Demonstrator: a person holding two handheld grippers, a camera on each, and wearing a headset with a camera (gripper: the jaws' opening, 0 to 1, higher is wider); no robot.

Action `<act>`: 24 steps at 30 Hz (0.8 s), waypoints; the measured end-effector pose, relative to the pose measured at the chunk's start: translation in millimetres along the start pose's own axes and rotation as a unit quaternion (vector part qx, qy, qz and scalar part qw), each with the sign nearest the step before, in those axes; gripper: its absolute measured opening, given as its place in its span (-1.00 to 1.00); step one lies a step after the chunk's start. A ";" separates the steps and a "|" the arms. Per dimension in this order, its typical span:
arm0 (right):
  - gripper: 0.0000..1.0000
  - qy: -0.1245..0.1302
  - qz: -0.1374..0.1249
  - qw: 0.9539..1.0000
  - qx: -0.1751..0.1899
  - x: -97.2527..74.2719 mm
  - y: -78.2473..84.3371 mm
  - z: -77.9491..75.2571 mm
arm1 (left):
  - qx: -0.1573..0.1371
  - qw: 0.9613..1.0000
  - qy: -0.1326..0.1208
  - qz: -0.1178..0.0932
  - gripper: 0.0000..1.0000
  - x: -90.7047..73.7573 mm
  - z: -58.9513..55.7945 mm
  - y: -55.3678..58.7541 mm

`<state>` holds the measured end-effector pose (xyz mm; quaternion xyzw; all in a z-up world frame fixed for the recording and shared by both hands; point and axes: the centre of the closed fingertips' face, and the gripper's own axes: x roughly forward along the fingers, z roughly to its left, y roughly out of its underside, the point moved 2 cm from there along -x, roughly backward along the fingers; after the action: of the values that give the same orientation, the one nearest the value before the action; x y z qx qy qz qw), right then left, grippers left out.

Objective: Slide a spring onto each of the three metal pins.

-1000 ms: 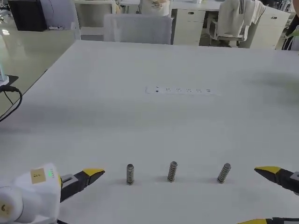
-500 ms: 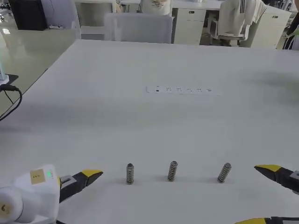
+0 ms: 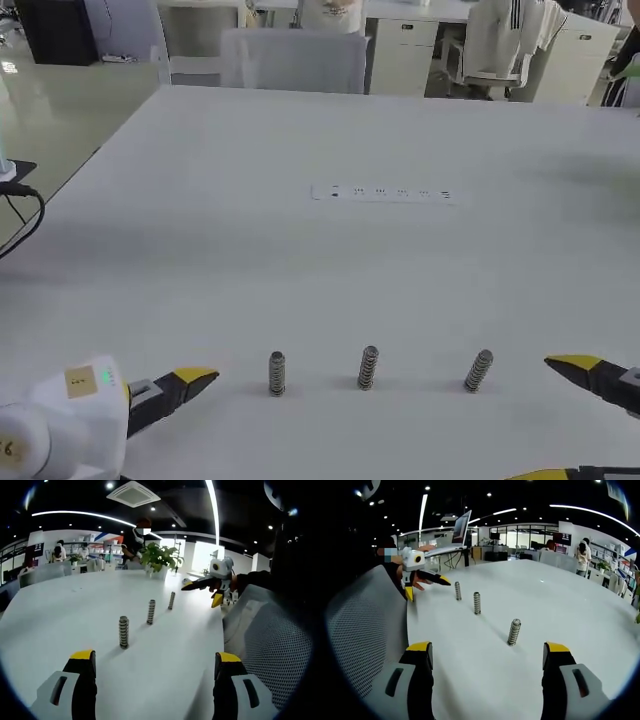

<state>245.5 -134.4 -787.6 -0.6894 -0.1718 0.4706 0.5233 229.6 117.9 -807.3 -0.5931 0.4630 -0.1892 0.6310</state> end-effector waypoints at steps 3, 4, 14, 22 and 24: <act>0.83 0.000 0.000 1.000 -0.001 0.2 0.0 0.4 | 0.000 1.000 0.000 0.000 0.92 -0.2 0.1 -0.2; 0.83 0.000 0.000 1.000 -0.003 0.1 -0.3 0.2 | 0.000 1.000 0.000 0.000 0.92 -0.3 0.0 -0.3; 0.83 0.000 0.000 1.000 -0.003 1.8 1.1 2.9 | 0.001 1.000 0.000 0.000 0.92 -0.5 -0.5 -0.3; 0.83 0.003 -0.003 1.000 -0.002 2.3 0.5 2.6 | 0.001 1.000 -0.001 0.000 0.92 0.1 0.4 -0.6; 0.83 0.003 -0.003 1.000 -0.003 2.6 1.1 2.3 | 0.000 1.000 -0.002 0.001 0.92 0.3 0.3 -0.3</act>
<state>244.6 -131.6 -789.9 -0.6920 -0.1734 0.4663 0.5231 230.1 117.7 -807.2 -0.5928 0.4623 -0.1881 0.6321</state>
